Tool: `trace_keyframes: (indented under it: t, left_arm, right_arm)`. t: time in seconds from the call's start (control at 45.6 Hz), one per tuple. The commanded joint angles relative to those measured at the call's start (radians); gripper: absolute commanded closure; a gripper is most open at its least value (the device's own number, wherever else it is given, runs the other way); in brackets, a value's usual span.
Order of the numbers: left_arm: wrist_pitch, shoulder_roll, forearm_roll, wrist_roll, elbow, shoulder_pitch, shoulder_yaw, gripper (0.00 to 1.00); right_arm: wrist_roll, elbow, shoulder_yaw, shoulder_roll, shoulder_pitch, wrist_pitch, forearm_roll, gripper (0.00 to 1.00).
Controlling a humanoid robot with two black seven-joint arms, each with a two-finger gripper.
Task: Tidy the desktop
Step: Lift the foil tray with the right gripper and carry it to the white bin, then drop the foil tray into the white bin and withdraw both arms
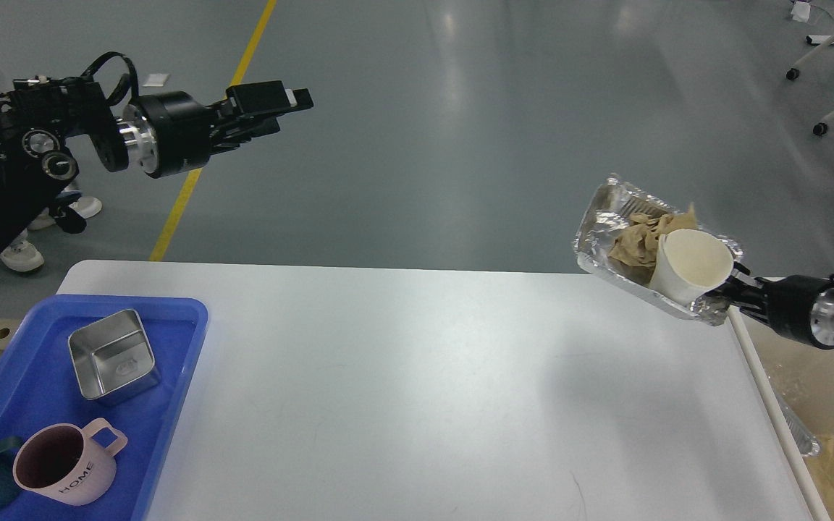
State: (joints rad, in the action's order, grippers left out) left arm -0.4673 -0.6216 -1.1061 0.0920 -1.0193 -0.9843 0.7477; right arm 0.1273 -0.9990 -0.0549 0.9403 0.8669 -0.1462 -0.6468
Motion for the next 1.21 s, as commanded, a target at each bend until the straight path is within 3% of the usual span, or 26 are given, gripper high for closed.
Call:
trace_keyframes:
  t: [0.0,0.219,0.417,0.614,0.965,1.031,1.097,1.185]
  left_arm:
    - [0.099,-0.040,0.112,-0.023,0.019,0.058,-0.001,0.18]
    - [0.274,-0.055,0.305,-0.026,0.059,0.131,-0.001,0.18]
    - [0.371,-0.049,0.489,-0.018,0.102,0.177,0.001,0.18]
    - [0.395,-0.047,0.695,-0.006,0.168,0.204,0.013,0.18]
    - [0.437,-0.044,0.749,-0.008,0.239,0.205,0.047,0.10]
    - [0.444,-0.044,0.750,-0.006,0.242,0.205,0.048,0.08]
    - [0.444,-0.046,0.750,-0.005,0.242,0.205,0.050,0.07]
    - [0.444,-0.046,0.750,-0.005,0.242,0.204,0.062,0.06]
  right_arm:
    - [0.000,0.075,-0.081,0.021,-0.114,0.010,0.047,1.00]
    - [0.002,0.249,-0.141,0.003,-0.282,0.036,0.156,1.00]
    - [0.002,0.427,-0.141,-0.084,-0.364,0.039,0.239,1.00]
    - [0.002,0.553,-0.141,-0.152,-0.434,0.039,0.328,1.00]
    - [-0.002,0.583,-0.141,-0.206,-0.473,0.073,0.395,1.00]
    - [0.000,0.591,-0.151,-0.213,-0.474,0.094,0.403,0.62]
    - [0.003,0.605,-0.178,-0.219,-0.477,0.144,0.420,0.31]
    - [0.008,0.608,-0.227,-0.239,-0.486,0.217,0.423,0.02]
